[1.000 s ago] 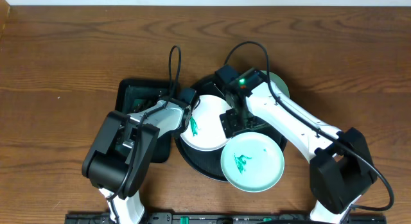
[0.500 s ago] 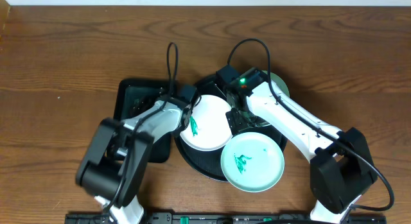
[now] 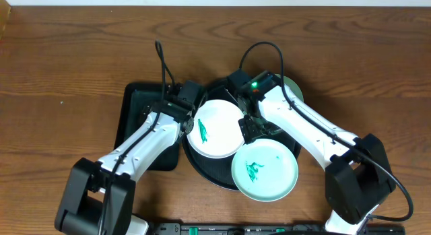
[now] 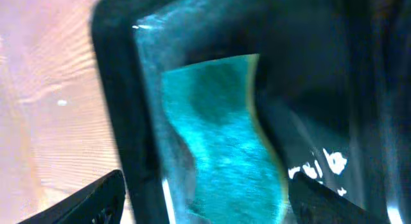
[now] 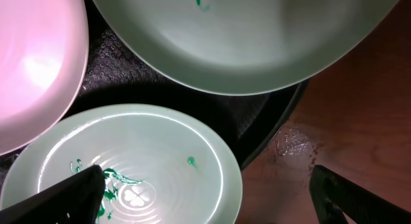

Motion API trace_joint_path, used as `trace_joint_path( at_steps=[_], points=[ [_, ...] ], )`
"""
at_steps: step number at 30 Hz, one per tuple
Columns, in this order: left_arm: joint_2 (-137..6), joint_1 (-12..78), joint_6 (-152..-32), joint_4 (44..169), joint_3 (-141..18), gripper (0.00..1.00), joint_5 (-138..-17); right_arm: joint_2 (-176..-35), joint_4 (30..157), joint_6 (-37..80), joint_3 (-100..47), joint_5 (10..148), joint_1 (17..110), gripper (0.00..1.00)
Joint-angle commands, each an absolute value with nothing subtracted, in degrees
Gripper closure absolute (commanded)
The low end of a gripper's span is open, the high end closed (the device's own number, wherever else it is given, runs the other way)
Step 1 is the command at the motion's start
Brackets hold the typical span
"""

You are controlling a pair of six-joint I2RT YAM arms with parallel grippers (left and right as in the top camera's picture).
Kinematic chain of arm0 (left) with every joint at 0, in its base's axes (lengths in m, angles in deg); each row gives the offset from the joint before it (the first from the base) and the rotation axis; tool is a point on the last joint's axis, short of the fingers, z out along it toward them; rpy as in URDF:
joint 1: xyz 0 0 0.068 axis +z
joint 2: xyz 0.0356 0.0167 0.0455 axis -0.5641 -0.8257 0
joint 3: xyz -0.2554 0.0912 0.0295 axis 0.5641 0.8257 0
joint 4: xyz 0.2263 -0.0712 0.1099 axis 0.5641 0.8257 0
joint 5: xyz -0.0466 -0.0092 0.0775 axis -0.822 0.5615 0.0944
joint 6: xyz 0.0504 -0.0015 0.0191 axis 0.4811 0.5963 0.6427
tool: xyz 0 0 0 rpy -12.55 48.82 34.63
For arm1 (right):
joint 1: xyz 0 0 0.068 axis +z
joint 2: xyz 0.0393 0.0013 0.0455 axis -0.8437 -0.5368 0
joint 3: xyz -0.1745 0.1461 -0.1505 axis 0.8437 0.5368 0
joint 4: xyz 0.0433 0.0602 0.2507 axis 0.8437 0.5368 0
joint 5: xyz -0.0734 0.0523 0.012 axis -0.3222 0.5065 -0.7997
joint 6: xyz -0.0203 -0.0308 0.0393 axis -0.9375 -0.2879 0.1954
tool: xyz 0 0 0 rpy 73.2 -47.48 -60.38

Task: Clean dirty plates on tray and stack at the side

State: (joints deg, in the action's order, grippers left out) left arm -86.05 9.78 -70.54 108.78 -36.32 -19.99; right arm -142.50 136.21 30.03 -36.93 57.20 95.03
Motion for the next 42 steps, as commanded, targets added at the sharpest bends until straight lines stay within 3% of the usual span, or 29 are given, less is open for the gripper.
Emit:
trace_joint_path(
  at_steps=[1, 9, 18, 19, 20, 21, 23, 27, 29, 32, 42],
  points=[
    [-85.2, 9.7, -77.7, 109.3, -37.7, 0.19, -27.3, -142.3, 136.5, 30.9, -37.0, 56.1, 93.7, 0.01],
    [-85.0, 11.9, -87.6, 109.7, -37.7, 0.28, -35.0, -142.3, 136.6, 30.5, -37.0, 58.0, 93.6, 0.01],
    [-83.3, 16.6, -91.0, 110.9, -37.7, 0.56, -41.4, -142.3, 136.5, 30.5, -36.9, 60.1, 93.6, 0.01],
    [-82.8, 16.6, -91.0, 110.8, -37.7, 0.57, -41.3, -142.3, 136.5, 30.5, -37.0, 60.1, 93.6, 0.01],
    [-82.0, 16.6, -91.5, 110.8, -37.7, 0.49, -41.2, -142.3, 136.4, 30.5, -36.9, 60.1, 93.6, 0.01],
    [-80.8, 16.6, -91.9, 110.8, -37.7, 0.34, -41.2, -142.3, 136.4, 30.5, -36.9, 60.1, 93.6, 0.01],
    [-79.2, 16.6, -92.9, 110.8, -37.7, 0.32, -40.0, -142.3, 136.1, 30.5, -36.9, 60.2, 93.6, 0.01],
    [-78.2, 17.5, -94.2, 111.2, -37.7, 0.44, -38.0, -142.3, 135.7, 30.5, -36.9, 61.1, 93.6, 0.01],
    [-78.9, 19.4, -98.6, 112.5, -37.7, 0.44, -36.6, -142.3, 135.7, 30.5, -36.9, 61.5, 93.6, 0.01],
    [-80.3, 23.1, -100.9, 113.2, -37.6, 0.60, -37.3, -142.3, 135.7, 30.5, -36.9, 63.0, 93.6, 0.01],
    [-84.0, 29.7, -96.2, 107.9, -37.6, 0.57, -43.8, -142.3, 135.7, 29.6, -36.9, 64.2, 93.7, 0.01]
  ],
)
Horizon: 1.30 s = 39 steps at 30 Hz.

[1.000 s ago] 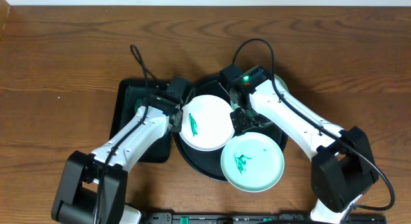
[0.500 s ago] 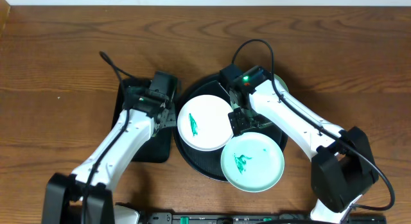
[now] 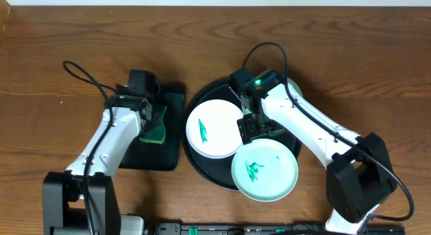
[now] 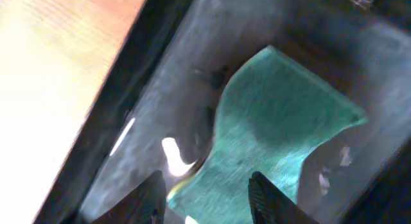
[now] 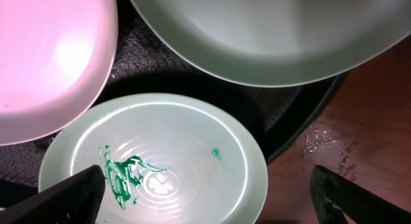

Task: Clean dirty plates on tray and stack at the side

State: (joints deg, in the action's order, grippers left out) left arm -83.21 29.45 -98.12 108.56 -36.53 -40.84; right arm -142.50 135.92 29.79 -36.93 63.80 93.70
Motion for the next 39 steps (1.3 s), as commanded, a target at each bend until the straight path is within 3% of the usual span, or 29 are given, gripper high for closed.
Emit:
trace_joint_path(
  at_steps=[1, 13, 19, 22, 29, 33, 37, 39],
  points=[
    [-84.2, 29.6, -96.3, 107.4, -37.6, 0.56, -43.9, -142.3, 135.7, 29.6, -36.9, 64.2, 93.7, 0.01],
    [-88.1, 29.7, -96.2, 105.7, -37.6, 0.51, -46.4, -142.3, 135.8, 29.6, -36.9, 64.5, 93.7, 0.01],
    [-92.5, 29.6, -95.3, 104.4, -37.6, 0.51, -47.4, -142.3, 135.8, 29.6, -36.9, 64.9, 93.9, 0.01],
    [-92.7, 29.6, -95.1, 103.5, -37.6, 0.60, -47.7, -142.3, 135.8, 29.6, -36.9, 64.9, 94.0, 0.01],
    [-92.8, 29.7, -94.8, 102.1, -37.6, 0.57, -47.9, -142.3, 135.8, 29.6, -36.9, 65.3, 94.0, 0.01],
    [-93.3, 29.7, -94.4, 102.0, -37.6, 0.69, -47.9, -142.3, 135.8, 29.6, -36.9, 65.3, 94.0, 0.01],
    [-94.1, 29.7, -94.4, 101.9, -37.6, 0.92, -47.8, -142.3, 136.0, 29.6, -36.9, 65.9, 94.0, 0.01],
    [-94.2, 29.7, -94.4, 101.9, -37.6, 0.93, -47.6, -142.3, 136.1, 29.6, -36.9, 66.5, 94.0, 0.01]
  ],
)
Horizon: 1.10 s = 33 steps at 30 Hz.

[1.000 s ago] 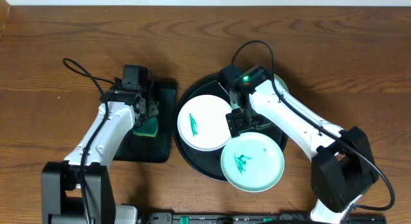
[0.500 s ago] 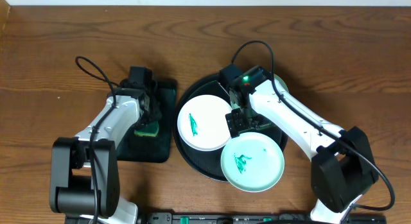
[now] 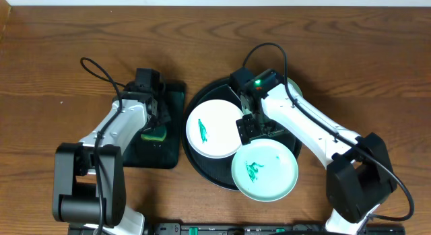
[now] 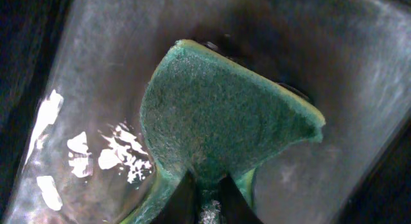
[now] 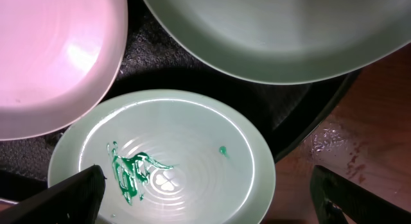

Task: Clean dirty plates on tray and stack at the side

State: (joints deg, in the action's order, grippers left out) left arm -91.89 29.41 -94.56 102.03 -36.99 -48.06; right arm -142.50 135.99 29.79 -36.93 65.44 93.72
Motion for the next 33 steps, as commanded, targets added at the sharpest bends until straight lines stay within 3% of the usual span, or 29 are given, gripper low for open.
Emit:
trace_joint_path(
  at_steps=[1, 8, 11, 13, 22, 25, 26, 31, 33],
  points=[
    [-94.2, 29.7, -93.9, 101.8, -37.6, 0.93, -47.6, -142.3, 136.1, 29.6, -36.9, 66.9, 94.0, 0.01],
    [-90.5, 29.7, -92.1, 102.5, -37.8, 0.93, -44.7, -142.3, 136.2, 29.6, -36.9, 67.1, 94.0, 0.01],
    [-90.7, 29.7, -92.1, 103.5, -37.8, 0.87, -44.9, -142.3, 136.2, 29.6, -36.9, 67.1, 94.0, 0.01],
    [-91.4, 29.7, -92.1, 103.9, -37.8, 0.93, -44.8, -142.3, 136.2, 29.6, -36.9, 67.1, 94.0, 0.01],
    [-94.1, 29.7, -92.1, 103.6, -37.6, 0.92, -44.8, -142.3, 136.2, 29.6, -36.9, 67.1, 94.0, 0.01],
    [-95.6, 29.7, -92.1, 103.6, -37.6, 0.44, -44.8, -142.3, 136.4, 29.6, -36.9, 67.2, 94.0, 0.01],
    [-96.5, 29.7, -92.1, 103.7, -37.6, 0.43, -44.8, -142.3, 136.4, 29.6, -36.9, 67.5, 94.0, 0.01],
    [-99.0, 29.7, -92.1, 103.6, -37.6, 0.57, -44.9, -142.3, 136.4, 29.6, -36.9, 67.5, 94.0, 0.01],
    [-99.0, 29.7, -92.1, 103.6, -37.6, 0.58, -44.8, -142.3, 136.4, 29.7, -36.9, 67.6, 94.1, 0.01]
  ],
)
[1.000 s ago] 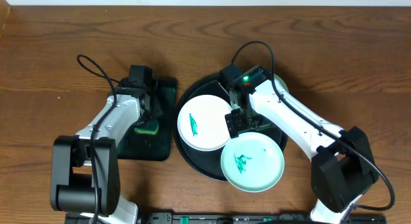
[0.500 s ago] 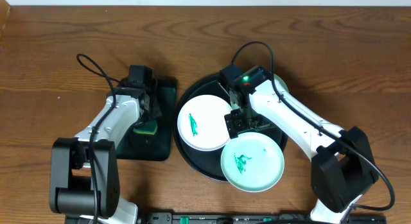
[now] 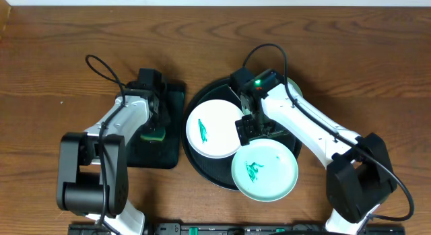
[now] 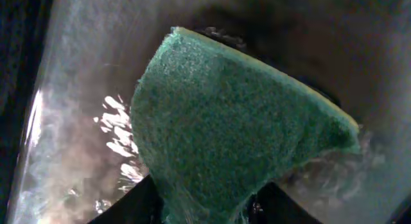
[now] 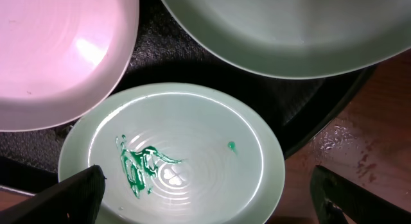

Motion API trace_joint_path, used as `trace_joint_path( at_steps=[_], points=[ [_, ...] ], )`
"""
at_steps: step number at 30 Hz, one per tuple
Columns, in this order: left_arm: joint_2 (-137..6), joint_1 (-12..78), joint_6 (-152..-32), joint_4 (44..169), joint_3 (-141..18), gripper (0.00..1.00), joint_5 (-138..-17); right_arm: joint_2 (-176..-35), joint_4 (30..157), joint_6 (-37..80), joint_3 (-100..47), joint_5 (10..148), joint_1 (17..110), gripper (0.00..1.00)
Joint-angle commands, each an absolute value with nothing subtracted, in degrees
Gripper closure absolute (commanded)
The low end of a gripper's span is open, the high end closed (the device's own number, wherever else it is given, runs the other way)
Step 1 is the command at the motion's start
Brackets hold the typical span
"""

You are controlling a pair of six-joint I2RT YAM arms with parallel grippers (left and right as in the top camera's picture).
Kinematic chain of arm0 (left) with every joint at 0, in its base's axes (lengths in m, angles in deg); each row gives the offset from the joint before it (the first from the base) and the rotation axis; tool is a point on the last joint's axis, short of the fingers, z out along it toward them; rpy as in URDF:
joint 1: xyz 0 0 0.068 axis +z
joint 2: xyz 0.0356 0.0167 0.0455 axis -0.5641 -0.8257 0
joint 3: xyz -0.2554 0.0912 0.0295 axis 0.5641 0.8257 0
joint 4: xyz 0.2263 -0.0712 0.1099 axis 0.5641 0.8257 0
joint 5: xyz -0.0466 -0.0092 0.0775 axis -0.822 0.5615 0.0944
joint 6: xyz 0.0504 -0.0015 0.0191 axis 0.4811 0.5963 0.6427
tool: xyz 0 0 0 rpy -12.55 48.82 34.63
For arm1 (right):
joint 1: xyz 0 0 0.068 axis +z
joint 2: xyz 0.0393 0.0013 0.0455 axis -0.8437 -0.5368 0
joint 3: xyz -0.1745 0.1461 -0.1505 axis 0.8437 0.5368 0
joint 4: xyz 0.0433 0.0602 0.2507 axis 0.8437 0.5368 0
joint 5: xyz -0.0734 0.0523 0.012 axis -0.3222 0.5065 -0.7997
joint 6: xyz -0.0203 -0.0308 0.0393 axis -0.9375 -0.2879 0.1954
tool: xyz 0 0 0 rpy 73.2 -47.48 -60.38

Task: Clean dirty plates on tray and stack at the side

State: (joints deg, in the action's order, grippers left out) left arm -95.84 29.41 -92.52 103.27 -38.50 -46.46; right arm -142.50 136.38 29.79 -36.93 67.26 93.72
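Note:
A green sponge [image 4: 231, 121] lies wet in the black rectangular tray [image 3: 172, 99]. My left gripper [image 4: 212, 208] is shut on it, and the sponge tapers down between the two fingers. On the round black tray [image 3: 202, 173] sit a white plate [image 3: 214, 137] with a green smear, a mint plate [image 3: 266, 171] with a green stain [image 5: 138, 163], and a pale green plate [image 5: 276, 31] partly under my right arm. My right gripper [image 5: 205, 205] hangs open above the mint plate [image 5: 186, 147], holding nothing.
Water shines on the rectangular tray floor [image 4: 83, 121] around the sponge. Wet drops lie on the wooden table [image 5: 379, 147] beside the round tray. The two trays stand almost touching. Cables loop behind both arms.
The sponge now sits deeper between my left fingers, which stand farther apart than when they pinched its edge. My right gripper has shifted slightly, so more of the mint plate shows.
My left gripper first hung wide open over the sponge, near the tray's right edge. Then it stood over the sponge with narrower jaws, then pinched the sponge's edge, and now holds more of it. My right gripper stayed open over the plates throughout, drifting a little.

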Motion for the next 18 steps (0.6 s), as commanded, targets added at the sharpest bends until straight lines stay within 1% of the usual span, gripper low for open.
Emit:
trace_joint_path(
  at_steps=[1, 2, 5, 6, 7, 8, 11, 18],
  points=[
    [-98.9, 29.7, -92.1, 103.5, -37.6, 0.58, -44.8, -142.3, 136.4, 29.6, -36.9, 67.7, 94.1, 0.01],
    [-98.9, 29.7, -92.1, 103.5, -37.6, 0.57, -44.8, -142.3, 136.4, 29.6, -36.9, 67.7, 94.1, 0.01],
    [-98.7, 29.7, -92.1, 103.5, -37.6, 0.47, -44.9, -142.3, 136.4, 29.6, -36.9, 67.7, 94.1, 0.01],
    [-98.7, 29.7, -92.1, 103.5, -37.6, 0.42, -44.8, -142.3, 136.4, 29.6, -36.9, 67.7, 94.1, 0.01],
    [-98.7, 29.7, -92.1, 103.5, -37.6, 0.35, -44.9, -142.3, 136.4, 29.6, -36.9, 67.7, 94.1, 0.01],
    [-98.7, 29.7, -92.1, 103.6, -37.6, 0.32, -44.8, -142.3, 136.4, 29.6, -36.9, 67.7, 94.1, 0.01],
    [-98.4, 29.7, -92.1, 104.8, -37.6, 0.29, -44.8, -142.3, 136.4, 29.6, -36.9, 67.7, 94.1, 0.01],
    [-92.7, 29.6, -92.1, 106.8, -37.6, 0.28, -44.8, -142.3, 136.2, 29.6, -36.9, 67.7, 94.1, 0.01]
  ],
)
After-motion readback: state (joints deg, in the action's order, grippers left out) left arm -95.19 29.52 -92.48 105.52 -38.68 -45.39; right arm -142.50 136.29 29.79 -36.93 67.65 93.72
